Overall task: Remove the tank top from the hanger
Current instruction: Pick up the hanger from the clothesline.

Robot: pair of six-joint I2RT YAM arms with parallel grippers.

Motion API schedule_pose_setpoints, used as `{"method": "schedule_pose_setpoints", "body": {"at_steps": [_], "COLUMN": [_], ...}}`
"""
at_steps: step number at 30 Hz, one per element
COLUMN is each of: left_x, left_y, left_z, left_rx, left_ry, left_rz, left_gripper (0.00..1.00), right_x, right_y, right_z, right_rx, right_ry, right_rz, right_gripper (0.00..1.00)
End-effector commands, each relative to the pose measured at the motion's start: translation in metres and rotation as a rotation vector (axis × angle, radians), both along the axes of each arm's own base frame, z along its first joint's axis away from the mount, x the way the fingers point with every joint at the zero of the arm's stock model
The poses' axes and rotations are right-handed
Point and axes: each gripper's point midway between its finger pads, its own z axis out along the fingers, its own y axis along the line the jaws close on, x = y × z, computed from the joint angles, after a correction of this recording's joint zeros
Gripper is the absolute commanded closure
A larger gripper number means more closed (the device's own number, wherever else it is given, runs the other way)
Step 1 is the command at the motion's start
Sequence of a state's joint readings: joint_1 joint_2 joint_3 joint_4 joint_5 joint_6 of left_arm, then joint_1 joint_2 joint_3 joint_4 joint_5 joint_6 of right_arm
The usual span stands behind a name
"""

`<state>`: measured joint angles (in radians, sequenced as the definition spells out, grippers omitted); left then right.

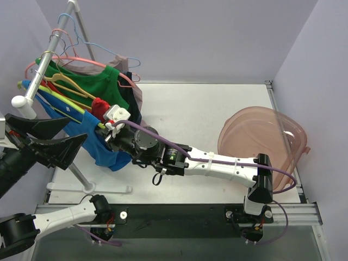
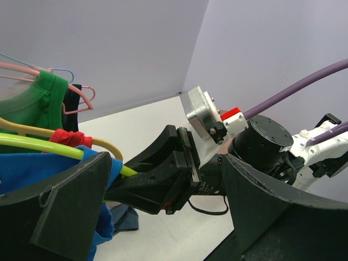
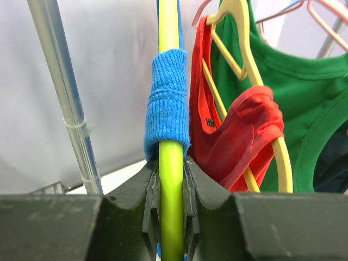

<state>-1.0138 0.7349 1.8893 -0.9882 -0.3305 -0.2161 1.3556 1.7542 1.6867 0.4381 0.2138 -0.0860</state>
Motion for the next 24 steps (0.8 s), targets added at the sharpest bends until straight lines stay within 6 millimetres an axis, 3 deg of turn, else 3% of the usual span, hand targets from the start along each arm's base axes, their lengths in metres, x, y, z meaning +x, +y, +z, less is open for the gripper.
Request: {"method": "schedule_pose_setpoints", "body": {"at_steps": [1,6,19,20,23,24], "left_x": [-0.002,0.0,0.011,0.011,0.012,0.012], "left_y": [0.01,0.011,0.009,0.009,0.008,0.008], "left_z": [0.004,0.003,-0.01,-0.01,-0.011,-0.011], "left_rx": [-0.006,-0.001,0.059,0.061,0.081,0.085], "left_ry": [-0.023,-0.022,-0.002,-0.004,-0.012,-0.023], "left_rz": [0.021,0.029,0.082,0.082,0.077,0.077], "left_gripper": [0.06,0.06,0.06,0.06,0.06,0.06], "right_x": [-0.011,-0.013,-0.019,-0.019,-0.024,-0.027], "right_y": [-0.044,-0.05,-0.078,-0.077,-0.09,-0.089], "right_z": [0.126,0.134,0.121,0.108,0.099,0.079], "right_rx": [0.351,0.37,0.345,0.316,0.294,0.256], "right_ry": [-0.102,-0.11,-0.095,-0.086,-0.064,-0.047], "right_rz": [0.008,0.013,0.008,0.014,0.025,0.032], "right_gripper": [1.0,1.0,1.0,1.0,1.0,1.0]}}
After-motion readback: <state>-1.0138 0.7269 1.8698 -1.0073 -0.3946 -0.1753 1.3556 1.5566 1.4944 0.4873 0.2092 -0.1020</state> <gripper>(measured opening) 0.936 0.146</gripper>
